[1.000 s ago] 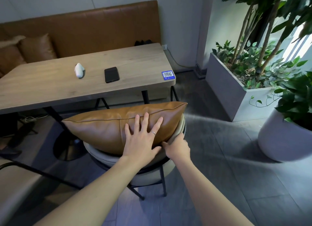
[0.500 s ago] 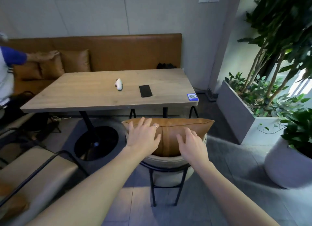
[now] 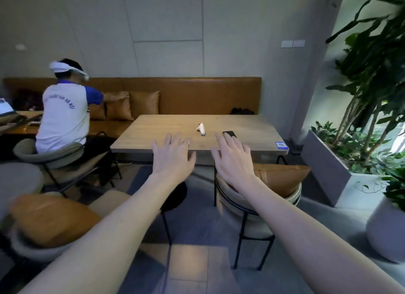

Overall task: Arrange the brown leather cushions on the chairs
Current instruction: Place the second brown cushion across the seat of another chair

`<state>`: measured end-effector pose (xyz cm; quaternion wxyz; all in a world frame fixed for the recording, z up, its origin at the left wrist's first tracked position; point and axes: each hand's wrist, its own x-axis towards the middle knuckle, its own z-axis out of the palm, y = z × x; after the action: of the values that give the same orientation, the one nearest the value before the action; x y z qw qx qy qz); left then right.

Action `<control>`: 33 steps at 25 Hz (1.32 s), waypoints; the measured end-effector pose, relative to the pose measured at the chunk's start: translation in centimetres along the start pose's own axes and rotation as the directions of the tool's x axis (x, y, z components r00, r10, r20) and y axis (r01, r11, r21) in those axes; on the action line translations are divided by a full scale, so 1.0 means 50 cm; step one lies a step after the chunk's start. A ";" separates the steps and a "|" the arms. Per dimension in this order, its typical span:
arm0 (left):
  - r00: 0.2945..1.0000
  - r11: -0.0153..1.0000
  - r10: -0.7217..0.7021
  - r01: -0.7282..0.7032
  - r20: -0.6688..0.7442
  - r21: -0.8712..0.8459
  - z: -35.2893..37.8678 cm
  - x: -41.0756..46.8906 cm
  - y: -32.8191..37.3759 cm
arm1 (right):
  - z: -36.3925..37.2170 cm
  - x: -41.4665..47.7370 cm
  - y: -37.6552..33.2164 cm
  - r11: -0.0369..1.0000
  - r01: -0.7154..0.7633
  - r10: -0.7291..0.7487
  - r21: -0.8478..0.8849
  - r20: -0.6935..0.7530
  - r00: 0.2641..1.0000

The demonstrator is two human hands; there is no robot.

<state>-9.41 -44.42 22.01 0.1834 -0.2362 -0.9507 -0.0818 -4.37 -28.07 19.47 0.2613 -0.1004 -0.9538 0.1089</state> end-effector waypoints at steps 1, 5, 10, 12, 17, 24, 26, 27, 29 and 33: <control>0.999 1.000 -0.027 0.028 -0.028 0.003 -0.037 -0.023 -0.046 | -0.014 -0.003 -0.058 0.999 0.032 -0.032 0.001 -0.010 0.999; 0.981 0.985 -0.171 0.171 -0.092 -0.005 -0.154 -0.108 -0.220 | -0.051 -0.022 -0.254 0.993 0.090 -0.089 0.075 -0.013 0.996; 0.948 0.955 -0.293 0.296 -0.124 0.012 -0.259 -0.196 -0.422 | -0.063 -0.040 -0.456 0.967 0.148 -0.154 0.207 0.014 0.988; 0.934 0.941 -0.333 0.338 -0.127 0.023 -0.280 -0.217 -0.476 | -0.056 -0.033 -0.519 0.955 0.182 -0.190 0.233 0.013 0.982; 0.901 0.903 -0.422 0.428 -0.104 0.045 -0.283 -0.245 -0.570 | 0.009 -0.010 -0.625 0.930 0.193 -0.222 0.313 0.057 0.973; 0.816 0.815 -0.577 0.577 0.015 -0.042 -0.168 -0.233 -0.729 | 0.224 0.036 -0.712 0.895 0.025 -0.139 0.444 0.226 0.964; 0.779 0.775 -0.625 0.627 0.053 -0.075 -0.119 -0.215 -0.789 | 0.306 0.058 -0.733 0.880 -0.064 -0.099 0.470 0.313 0.945; 0.756 0.750 -0.651 0.655 0.067 -0.093 -0.093 -0.203 -0.818 | 0.348 0.067 -0.746 0.864 -0.127 -0.067 0.487 0.362 0.930; 0.705 0.694 -0.700 0.709 0.113 -0.122 -0.039 -0.189 -0.864 | 0.433 0.072 -0.769 0.822 -0.263 -0.009 0.505 0.473 0.881; 0.614 0.594 -0.763 0.790 0.204 -0.154 0.081 -0.188 -0.944 | 0.593 0.043 -0.801 0.752 -0.477 0.082 0.455 0.654 0.752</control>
<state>-25.57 -88.68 11.38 0.0450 0.1778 -0.9511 -0.2485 -27.02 -70.43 6.01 -0.0553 -0.1232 -0.8728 0.4691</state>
